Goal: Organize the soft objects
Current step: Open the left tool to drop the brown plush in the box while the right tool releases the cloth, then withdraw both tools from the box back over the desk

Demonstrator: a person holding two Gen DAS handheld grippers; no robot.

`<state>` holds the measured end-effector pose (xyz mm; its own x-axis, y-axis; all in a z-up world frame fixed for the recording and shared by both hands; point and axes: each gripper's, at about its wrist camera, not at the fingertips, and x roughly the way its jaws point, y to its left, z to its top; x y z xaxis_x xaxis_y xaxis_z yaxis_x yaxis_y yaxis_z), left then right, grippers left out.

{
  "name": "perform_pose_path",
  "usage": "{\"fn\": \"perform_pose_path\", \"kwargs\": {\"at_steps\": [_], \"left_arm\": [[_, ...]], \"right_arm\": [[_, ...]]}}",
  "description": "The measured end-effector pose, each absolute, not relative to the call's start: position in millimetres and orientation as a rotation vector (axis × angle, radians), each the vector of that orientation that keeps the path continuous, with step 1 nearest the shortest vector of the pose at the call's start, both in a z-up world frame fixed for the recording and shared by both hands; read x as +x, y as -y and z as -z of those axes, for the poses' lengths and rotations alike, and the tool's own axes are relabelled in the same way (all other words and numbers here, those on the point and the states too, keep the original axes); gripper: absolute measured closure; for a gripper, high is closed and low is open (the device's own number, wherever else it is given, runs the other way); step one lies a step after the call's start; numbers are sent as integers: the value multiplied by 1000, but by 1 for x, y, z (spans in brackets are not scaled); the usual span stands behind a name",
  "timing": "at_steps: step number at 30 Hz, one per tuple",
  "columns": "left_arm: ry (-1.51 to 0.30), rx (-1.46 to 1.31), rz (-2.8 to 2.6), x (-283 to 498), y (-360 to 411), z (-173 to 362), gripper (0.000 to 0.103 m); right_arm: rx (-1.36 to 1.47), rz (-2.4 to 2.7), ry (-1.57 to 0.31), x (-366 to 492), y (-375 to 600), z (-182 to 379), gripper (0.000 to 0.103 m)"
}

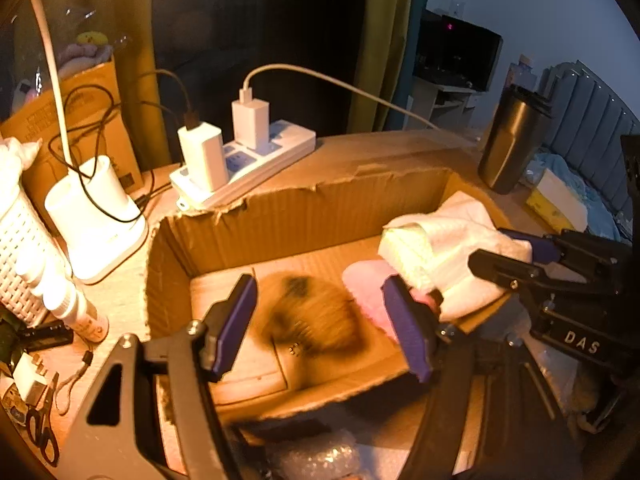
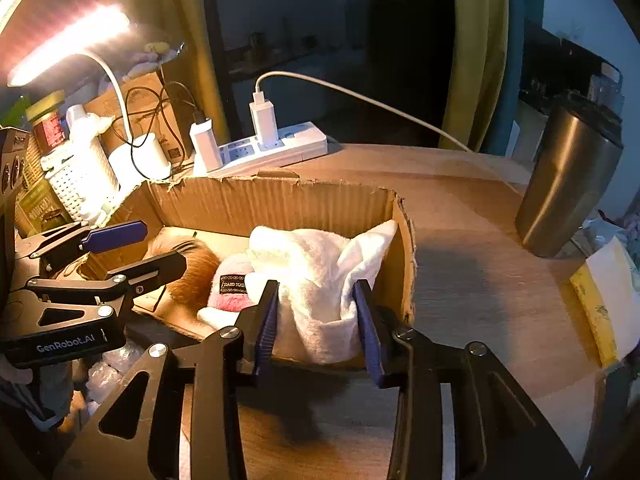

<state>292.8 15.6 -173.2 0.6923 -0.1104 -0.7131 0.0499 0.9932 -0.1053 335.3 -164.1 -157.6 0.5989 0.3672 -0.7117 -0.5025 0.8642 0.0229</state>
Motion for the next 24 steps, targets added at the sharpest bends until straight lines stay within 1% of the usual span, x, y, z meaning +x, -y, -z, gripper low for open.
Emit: {"fn": "perform_pose_path", "kwargs": {"at_steps": [24], "left_arm": [[-676,-59,97,230,-4,122,35]], "right_arm": [[-189,-505,-663,272,180,114,63]]}}
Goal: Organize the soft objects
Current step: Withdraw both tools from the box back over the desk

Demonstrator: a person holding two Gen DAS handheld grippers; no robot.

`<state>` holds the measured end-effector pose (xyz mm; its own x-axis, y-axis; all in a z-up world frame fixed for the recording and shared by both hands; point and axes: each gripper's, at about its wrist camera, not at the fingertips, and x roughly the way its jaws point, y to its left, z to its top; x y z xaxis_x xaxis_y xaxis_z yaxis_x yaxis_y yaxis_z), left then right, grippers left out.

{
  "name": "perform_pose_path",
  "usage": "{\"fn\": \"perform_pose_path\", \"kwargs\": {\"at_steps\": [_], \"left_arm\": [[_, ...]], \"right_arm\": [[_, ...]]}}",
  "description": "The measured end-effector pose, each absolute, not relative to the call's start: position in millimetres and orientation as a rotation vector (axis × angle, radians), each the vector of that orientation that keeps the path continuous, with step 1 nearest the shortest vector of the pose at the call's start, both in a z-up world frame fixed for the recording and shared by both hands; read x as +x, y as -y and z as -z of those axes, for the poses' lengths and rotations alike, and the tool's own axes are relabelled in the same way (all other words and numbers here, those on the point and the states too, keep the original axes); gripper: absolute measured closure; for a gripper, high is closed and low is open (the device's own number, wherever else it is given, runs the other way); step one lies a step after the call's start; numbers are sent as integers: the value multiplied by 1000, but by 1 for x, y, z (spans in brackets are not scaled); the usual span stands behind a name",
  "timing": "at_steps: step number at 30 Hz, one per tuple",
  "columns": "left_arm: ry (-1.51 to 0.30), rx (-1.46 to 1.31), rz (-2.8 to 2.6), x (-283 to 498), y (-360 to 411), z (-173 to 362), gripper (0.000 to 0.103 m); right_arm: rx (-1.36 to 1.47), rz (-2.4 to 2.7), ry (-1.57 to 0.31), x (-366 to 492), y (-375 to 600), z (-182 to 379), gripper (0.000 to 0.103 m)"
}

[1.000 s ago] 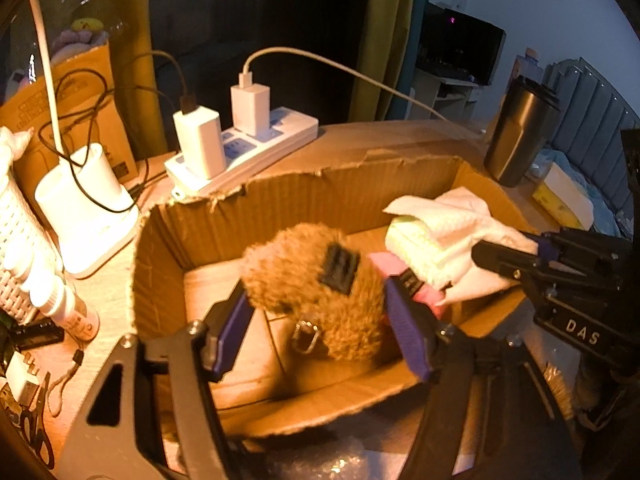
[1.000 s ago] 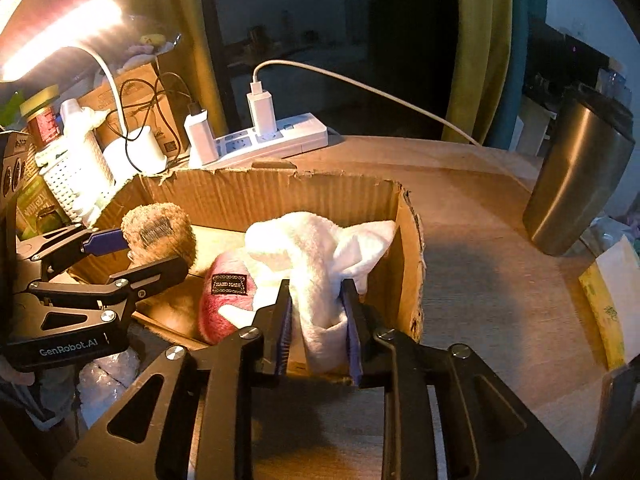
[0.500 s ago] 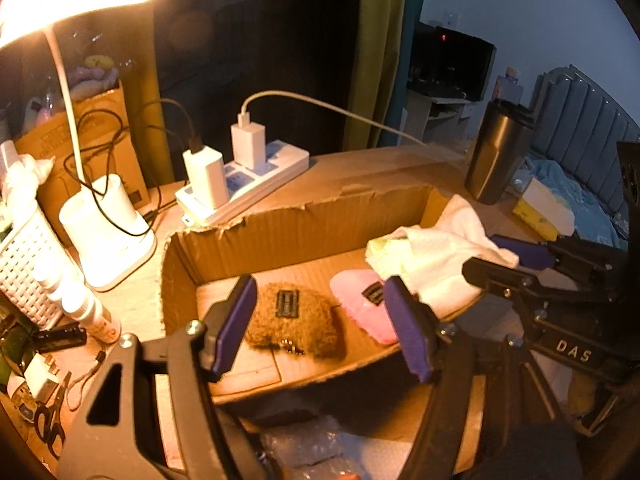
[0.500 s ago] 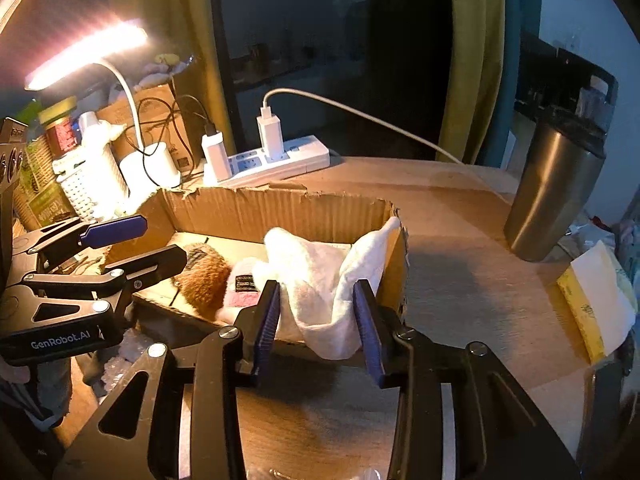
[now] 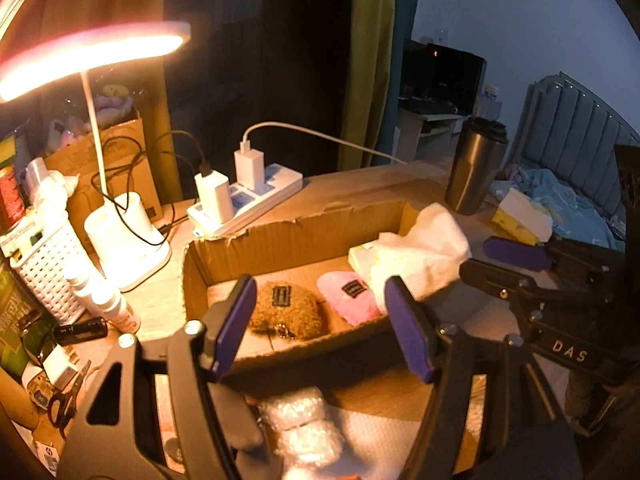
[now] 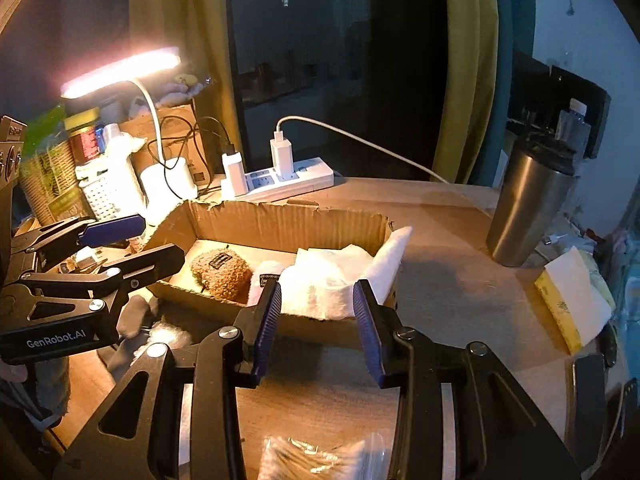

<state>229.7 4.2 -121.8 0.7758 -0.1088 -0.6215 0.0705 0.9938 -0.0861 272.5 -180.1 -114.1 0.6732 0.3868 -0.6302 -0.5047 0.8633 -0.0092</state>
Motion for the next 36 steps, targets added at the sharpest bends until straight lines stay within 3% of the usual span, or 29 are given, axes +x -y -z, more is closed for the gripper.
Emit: {"fn": "perform_pose_path", "kwargs": {"at_steps": [19,24,27,36], "left_arm": [[-618,-61,99,185,0,103,35],[-599,-62,104,169,1,100,35],[-592,-69,108,156,0,101,22],[-612,-84,104,124,-5,120,21]], "right_arm": [[-190,-492,-610,232,190,97,63],[-191,-493,-590,213,193,92,50],[-193,-490,-585,202,195,93,49],[-198,-485,-611,173,199,113,46]]}}
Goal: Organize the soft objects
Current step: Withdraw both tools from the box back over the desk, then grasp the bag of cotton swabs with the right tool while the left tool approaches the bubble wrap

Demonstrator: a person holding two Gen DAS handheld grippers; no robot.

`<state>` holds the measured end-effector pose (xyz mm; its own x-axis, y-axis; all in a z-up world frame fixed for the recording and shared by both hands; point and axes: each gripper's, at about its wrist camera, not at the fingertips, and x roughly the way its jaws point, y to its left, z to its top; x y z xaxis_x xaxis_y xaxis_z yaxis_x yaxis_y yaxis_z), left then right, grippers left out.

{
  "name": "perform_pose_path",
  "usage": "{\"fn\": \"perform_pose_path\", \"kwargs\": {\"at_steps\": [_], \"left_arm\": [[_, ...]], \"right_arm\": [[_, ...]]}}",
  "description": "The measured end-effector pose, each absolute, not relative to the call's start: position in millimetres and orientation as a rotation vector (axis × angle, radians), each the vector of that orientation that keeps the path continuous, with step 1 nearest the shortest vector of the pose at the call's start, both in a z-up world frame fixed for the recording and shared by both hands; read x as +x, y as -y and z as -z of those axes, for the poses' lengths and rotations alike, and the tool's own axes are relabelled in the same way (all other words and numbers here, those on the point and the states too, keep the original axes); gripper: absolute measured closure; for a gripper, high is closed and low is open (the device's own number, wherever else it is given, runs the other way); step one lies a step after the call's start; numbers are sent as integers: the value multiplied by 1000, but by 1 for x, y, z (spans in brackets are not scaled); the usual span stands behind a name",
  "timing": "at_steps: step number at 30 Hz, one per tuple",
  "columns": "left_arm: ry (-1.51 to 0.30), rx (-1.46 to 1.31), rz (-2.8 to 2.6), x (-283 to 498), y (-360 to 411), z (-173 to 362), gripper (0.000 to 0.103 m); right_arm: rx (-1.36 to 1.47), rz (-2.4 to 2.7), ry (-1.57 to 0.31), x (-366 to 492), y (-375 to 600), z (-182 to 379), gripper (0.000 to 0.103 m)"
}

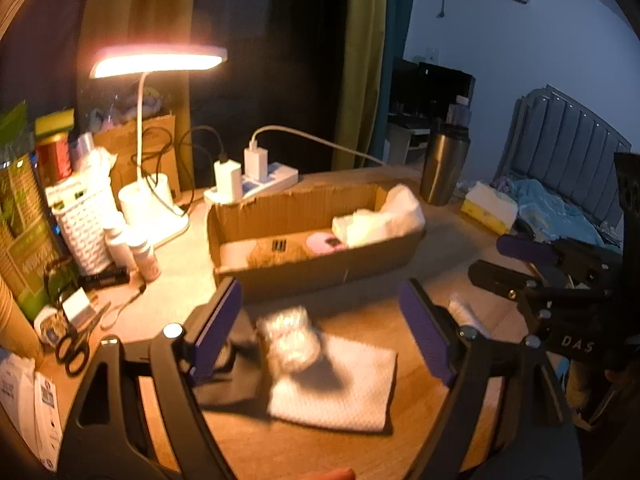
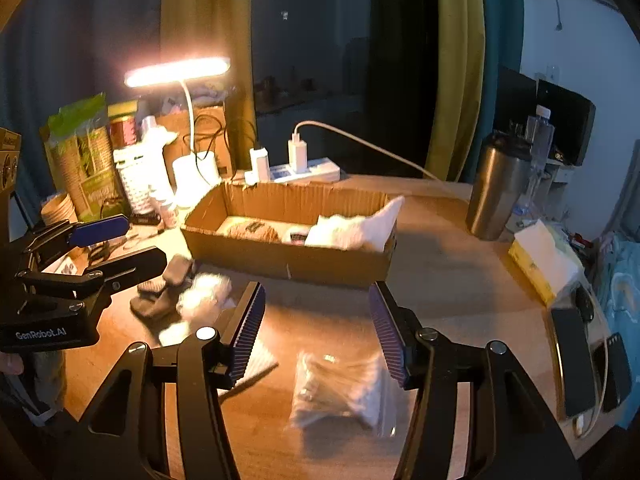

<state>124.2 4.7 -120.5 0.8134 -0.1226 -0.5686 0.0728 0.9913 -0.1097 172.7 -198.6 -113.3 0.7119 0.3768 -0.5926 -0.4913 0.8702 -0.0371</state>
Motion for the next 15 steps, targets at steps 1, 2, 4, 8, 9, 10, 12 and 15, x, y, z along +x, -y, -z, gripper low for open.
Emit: {"fn": "perform_pose_path", "kwargs": {"at_steps": [1,2,4,8,9,10,12,15], "left_arm": [[-619,-86,104,121,-5,124,21],[-623,-87,104,119,-5,127,21],[-635,-91,102,115,-6,133,21],[-660,-99,95,112,-7,146,21],[-668,-102,94,112,-7,149,21],[-677,-103,95,112,-6,152,21],[-693,-102,96,113,-5,160,21],[-723,-95,101,115,0,172,21]], "right_arm": [[-198,-485,-616,170,199,116,46],[-199,-484,-621,168,200,119,45],[-201,-483,-631,165,202,123,45],[-199,-479,-654,162,206,134,45],[-199,-477,-661,162,207,137,45],[-197,-475,-669,162,208,140,45],[-195,-473,-683,162,211,146,45],[-184,-469,-701,163,214,155,45]]}}
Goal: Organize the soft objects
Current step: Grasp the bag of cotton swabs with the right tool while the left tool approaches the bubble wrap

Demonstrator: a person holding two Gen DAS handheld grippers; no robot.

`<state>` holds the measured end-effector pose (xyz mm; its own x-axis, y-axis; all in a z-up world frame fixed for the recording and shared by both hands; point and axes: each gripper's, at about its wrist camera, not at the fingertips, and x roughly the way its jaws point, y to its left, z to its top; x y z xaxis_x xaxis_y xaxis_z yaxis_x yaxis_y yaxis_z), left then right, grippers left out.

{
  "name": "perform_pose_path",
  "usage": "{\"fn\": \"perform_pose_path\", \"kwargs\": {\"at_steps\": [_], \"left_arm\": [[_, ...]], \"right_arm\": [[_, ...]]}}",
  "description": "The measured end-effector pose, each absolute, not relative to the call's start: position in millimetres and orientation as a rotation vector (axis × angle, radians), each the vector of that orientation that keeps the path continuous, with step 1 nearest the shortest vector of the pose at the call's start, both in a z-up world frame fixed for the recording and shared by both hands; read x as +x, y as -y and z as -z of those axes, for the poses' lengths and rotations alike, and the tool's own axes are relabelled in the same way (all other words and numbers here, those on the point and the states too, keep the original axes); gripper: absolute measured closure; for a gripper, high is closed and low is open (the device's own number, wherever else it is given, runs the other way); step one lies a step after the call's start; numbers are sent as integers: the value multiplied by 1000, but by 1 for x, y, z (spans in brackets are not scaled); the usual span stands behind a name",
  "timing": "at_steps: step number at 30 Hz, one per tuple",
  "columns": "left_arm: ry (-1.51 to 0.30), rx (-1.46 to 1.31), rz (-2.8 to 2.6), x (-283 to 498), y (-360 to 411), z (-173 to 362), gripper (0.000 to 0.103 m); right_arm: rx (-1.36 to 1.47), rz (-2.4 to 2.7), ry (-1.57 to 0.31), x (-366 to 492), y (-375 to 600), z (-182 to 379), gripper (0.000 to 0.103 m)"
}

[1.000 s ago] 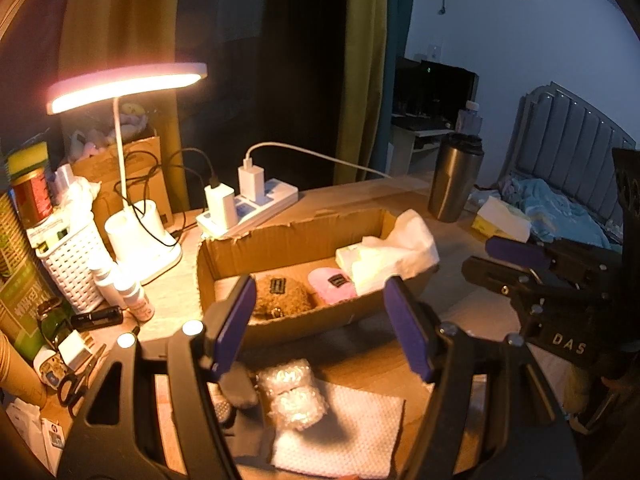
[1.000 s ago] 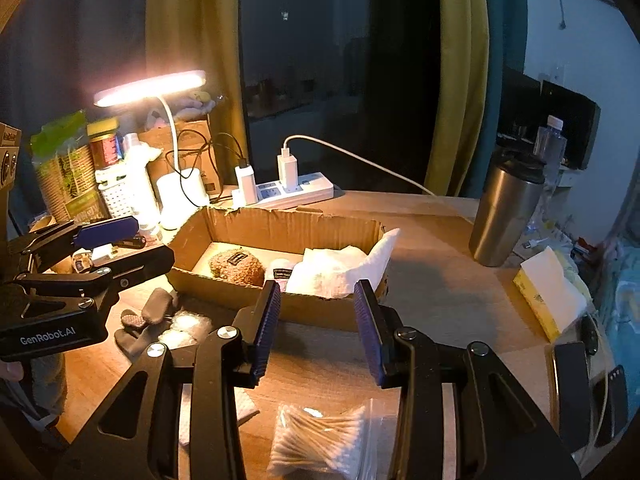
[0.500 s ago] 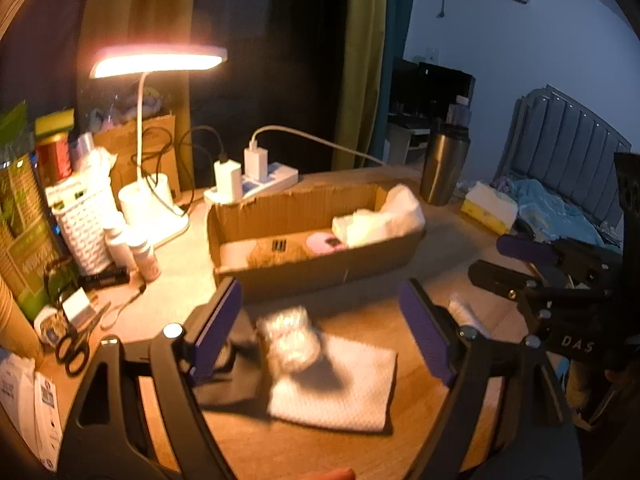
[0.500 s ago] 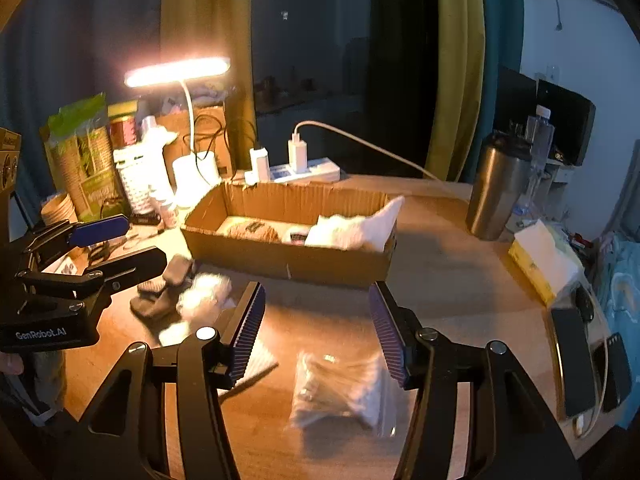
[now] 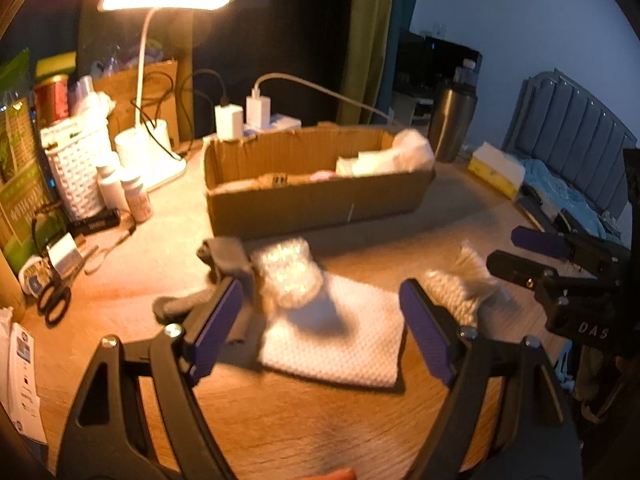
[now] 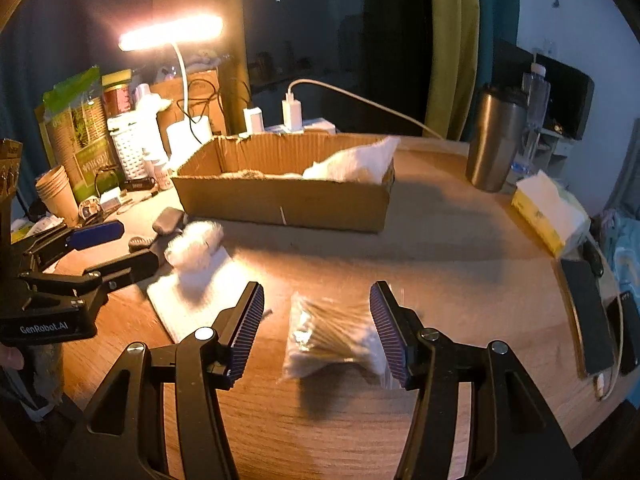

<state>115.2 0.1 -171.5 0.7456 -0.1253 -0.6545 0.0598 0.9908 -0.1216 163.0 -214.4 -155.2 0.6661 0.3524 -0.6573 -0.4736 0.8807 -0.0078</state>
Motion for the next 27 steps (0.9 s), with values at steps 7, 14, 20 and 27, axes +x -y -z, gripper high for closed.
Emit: {"fn": "perform_pose_path", "kwargs": {"at_steps": [7,14,20,27], "left_arm": [[-771,-88,91,125,6,189,21],[-815,-73,99,136,15,201,21],[-822,-69,88,146,16,203,21],[-825,-70,67,157,11,204,21]], "right_arm": [[-171,-460,-738,171,220,173,44],[-150,-452,-769,183,228,191,26],[-150,-458,-801,190,227,201,25],[-145,-470,-824,198,221,206,24]]}}
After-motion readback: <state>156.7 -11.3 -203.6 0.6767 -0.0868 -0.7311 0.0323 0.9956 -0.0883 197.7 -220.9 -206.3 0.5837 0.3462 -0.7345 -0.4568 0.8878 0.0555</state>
